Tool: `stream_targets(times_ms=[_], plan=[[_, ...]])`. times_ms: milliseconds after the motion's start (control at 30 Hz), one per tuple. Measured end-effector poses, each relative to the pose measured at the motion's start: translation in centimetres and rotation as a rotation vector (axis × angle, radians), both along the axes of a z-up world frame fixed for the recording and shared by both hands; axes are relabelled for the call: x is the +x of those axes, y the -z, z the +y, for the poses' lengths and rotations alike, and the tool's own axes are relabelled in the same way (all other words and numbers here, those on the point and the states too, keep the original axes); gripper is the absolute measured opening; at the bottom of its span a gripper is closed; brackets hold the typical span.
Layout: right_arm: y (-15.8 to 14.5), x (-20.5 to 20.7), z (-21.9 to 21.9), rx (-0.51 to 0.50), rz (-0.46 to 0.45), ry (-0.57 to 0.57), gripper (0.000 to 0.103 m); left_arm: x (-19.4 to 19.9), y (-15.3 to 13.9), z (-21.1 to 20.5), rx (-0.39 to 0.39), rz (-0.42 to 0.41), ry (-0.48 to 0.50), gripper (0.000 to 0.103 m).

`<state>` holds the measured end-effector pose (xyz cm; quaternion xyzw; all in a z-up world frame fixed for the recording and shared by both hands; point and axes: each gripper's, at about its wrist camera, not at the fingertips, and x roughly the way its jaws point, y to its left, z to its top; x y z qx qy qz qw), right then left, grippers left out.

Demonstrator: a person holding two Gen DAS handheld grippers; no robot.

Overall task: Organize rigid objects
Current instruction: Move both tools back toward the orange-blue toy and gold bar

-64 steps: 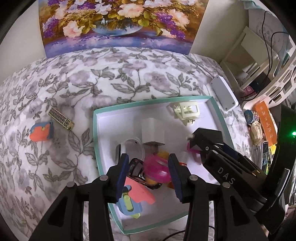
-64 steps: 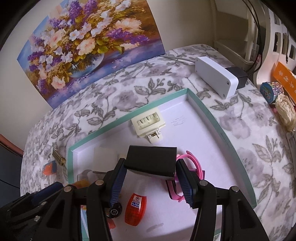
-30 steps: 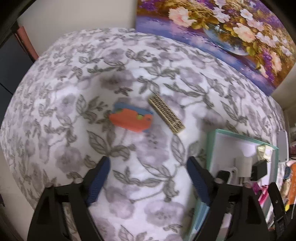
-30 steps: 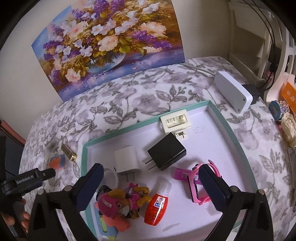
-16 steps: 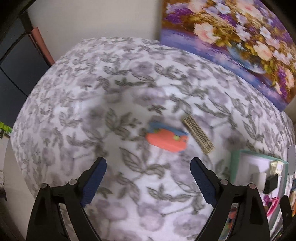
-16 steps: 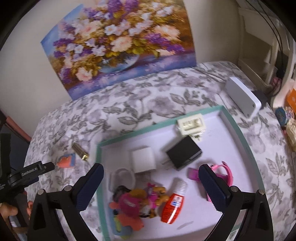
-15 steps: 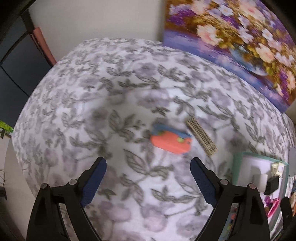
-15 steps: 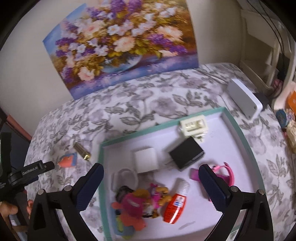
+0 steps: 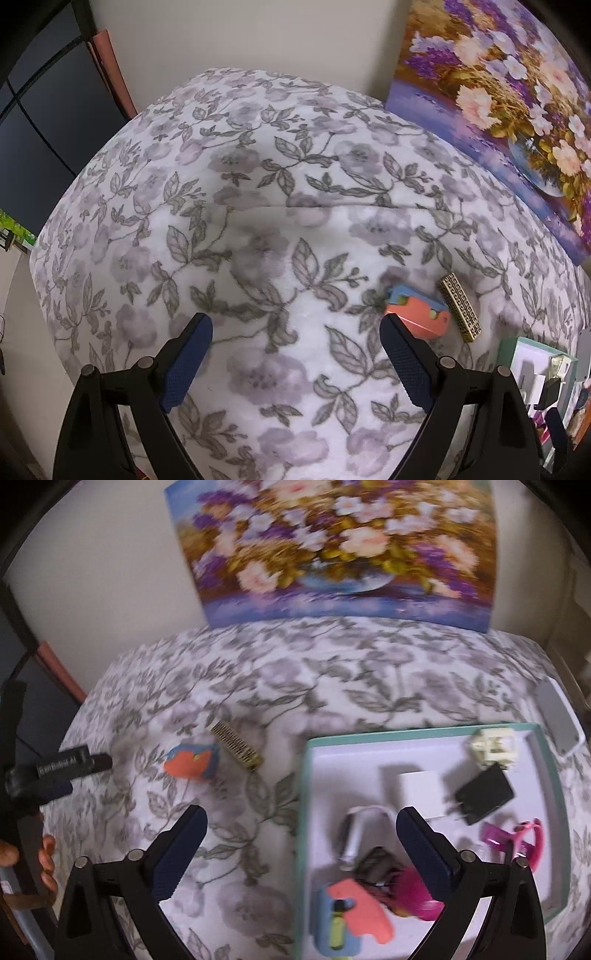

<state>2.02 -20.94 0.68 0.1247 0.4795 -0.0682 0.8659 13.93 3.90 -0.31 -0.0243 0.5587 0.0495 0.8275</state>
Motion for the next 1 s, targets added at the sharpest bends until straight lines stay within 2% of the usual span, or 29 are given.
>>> stream_targets(times_ms=[400,733,867,1000], plan=[[2.0,3.6,4.5,-0.03,0.046,-0.044,0.103,1.5,1.6,2.5,-0.027,0.043,-0.006,0.092],[2.9,6.7,3.9,-0.04,0.056,-0.02,0.103,3.1,3.9,-1.7,-0.073,0.103,0.076,0.092],[3.2,7.7,2.9,-0.025,0.05,0.01,0.103,3.7,4.1,-2.9,-0.087,0.102,0.103,0.092],[3.4,8.5,2.0,0.005,0.037,0.038,0.103,4.4,5.0,-3.7,-0.167,0.106,0.12,0.092]])
